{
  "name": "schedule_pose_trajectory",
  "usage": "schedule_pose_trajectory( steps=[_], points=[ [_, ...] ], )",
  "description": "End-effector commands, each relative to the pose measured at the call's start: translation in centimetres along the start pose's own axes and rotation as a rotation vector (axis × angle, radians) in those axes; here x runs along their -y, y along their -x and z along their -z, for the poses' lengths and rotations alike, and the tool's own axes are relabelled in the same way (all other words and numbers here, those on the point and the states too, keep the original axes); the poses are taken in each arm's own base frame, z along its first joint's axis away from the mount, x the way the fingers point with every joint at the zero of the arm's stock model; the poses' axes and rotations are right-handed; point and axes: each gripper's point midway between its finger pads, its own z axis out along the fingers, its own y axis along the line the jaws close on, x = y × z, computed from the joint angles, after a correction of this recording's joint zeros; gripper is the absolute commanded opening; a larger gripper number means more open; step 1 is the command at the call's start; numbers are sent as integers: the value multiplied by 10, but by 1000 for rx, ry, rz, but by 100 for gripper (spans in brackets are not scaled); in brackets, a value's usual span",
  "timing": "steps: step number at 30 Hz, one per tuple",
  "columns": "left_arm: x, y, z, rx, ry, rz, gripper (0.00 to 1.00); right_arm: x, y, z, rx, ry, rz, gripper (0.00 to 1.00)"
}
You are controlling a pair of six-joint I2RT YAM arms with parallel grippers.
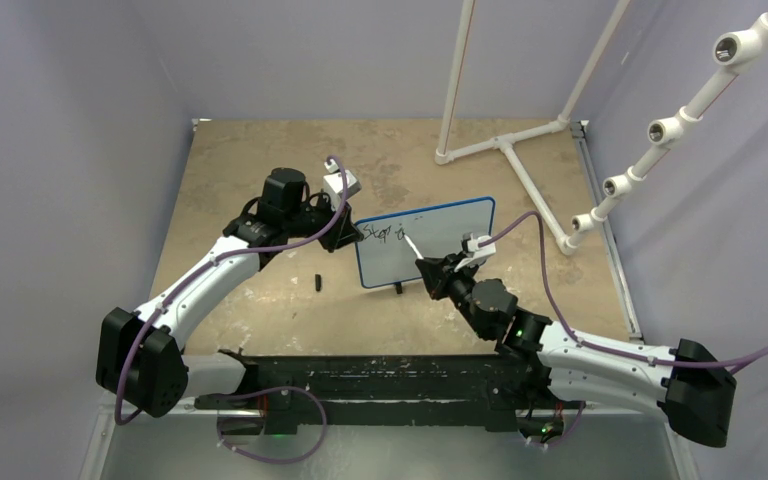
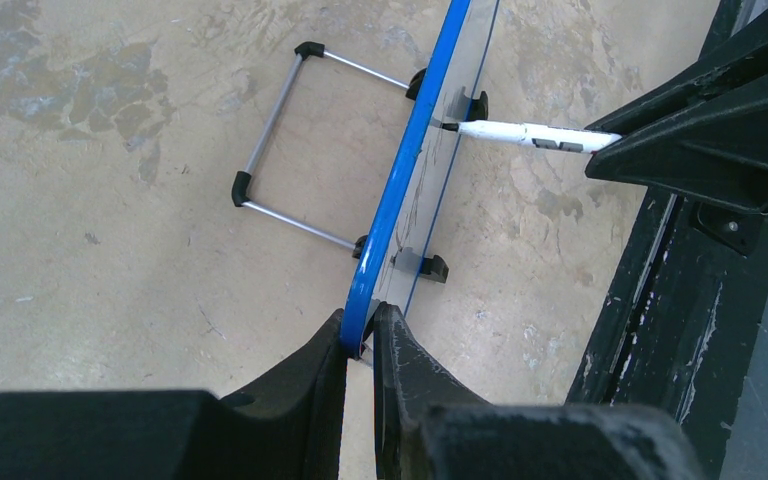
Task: Write a sentence on the whiteboard
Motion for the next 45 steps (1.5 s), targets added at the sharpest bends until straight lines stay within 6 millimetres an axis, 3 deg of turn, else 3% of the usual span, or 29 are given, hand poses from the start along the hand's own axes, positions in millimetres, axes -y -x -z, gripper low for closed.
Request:
schedule_pose_trajectory(
  steps=[1, 18, 45],
  points=[
    [-3, 5, 4, 21, 21, -55, 0, -9, 36, -6, 106, -12, -31, 0],
    [-3, 6, 4, 21, 20, -57, 0, 4, 35, -3, 104, -76, -38, 0],
    [-2, 4, 4, 17, 15, -52, 0, 19, -15, 5, -45, -91, -53, 0]
  ],
)
